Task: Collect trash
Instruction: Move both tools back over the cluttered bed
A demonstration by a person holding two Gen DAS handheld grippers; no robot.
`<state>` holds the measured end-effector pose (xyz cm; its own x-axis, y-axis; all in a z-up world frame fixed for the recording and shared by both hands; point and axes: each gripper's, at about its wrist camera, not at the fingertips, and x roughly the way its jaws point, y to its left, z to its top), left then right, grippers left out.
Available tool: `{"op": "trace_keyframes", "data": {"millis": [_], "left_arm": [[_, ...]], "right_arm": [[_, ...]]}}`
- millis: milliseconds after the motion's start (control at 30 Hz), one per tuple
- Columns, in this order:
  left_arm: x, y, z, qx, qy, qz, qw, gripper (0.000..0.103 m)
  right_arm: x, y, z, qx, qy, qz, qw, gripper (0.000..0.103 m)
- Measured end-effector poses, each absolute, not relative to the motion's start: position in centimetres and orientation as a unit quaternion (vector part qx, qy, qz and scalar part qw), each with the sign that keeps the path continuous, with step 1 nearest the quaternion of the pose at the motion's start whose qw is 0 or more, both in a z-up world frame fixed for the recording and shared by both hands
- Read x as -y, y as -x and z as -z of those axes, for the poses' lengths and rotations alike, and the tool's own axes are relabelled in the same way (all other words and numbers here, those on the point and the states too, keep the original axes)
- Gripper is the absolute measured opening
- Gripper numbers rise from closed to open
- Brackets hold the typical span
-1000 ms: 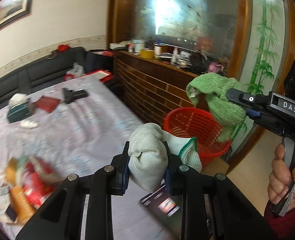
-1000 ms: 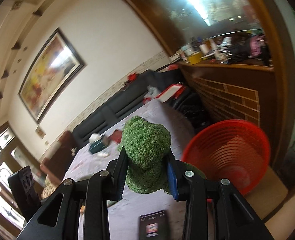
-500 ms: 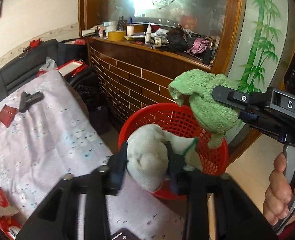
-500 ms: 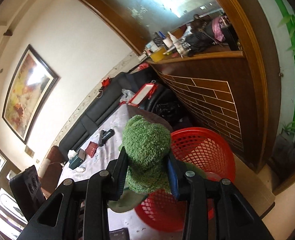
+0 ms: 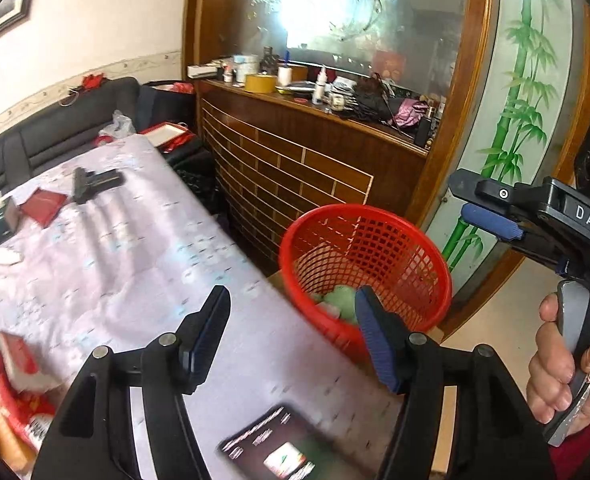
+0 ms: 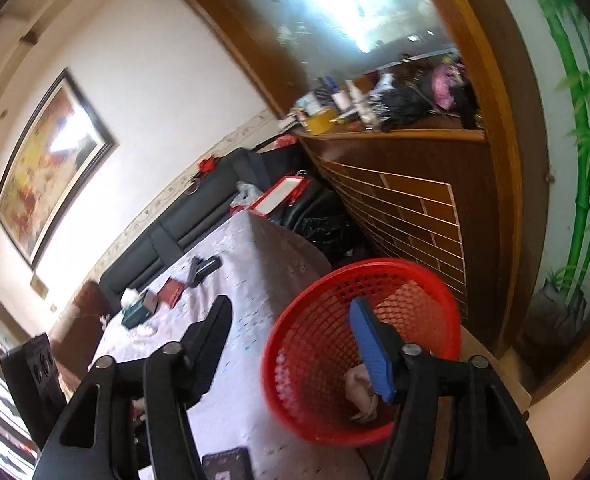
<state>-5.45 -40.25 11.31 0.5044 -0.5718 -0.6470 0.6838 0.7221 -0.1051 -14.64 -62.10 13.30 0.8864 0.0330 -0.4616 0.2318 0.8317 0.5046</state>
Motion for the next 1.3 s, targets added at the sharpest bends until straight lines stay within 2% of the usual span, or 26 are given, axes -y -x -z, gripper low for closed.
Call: {"op": "trace_keyframes", "data": {"millis": [767, 867, 1000, 1300], "left_arm": [[14.0, 10.2, -10.8, -0.332, 0.012, 0.222, 0.917, 0.066], [10.2, 9.2, -11.2, -0.33, 0.034, 0.168, 0.928, 0.071], [5.8, 6.3, -10.7, -0.346, 0.069, 0.097, 0.931, 0.072], [3.5, -0.3, -7.3, -0.415, 0.104, 0.06, 0.902, 0.072]], "right_arm": [[40.3, 10.2, -10.2, -0.34, -0.176, -0.105, 0.918, 0.069], [38.8, 9.8, -9.9, -0.347, -0.166, -0.117, 0.916, 0.069], [36.9, 9.6, -9.6, -0.353, -0.153, -0.133, 0.913, 0.069], [36.1, 9.8, -8.9, -0.359, -0.144, -0.14, 0.911, 0.07]]}}
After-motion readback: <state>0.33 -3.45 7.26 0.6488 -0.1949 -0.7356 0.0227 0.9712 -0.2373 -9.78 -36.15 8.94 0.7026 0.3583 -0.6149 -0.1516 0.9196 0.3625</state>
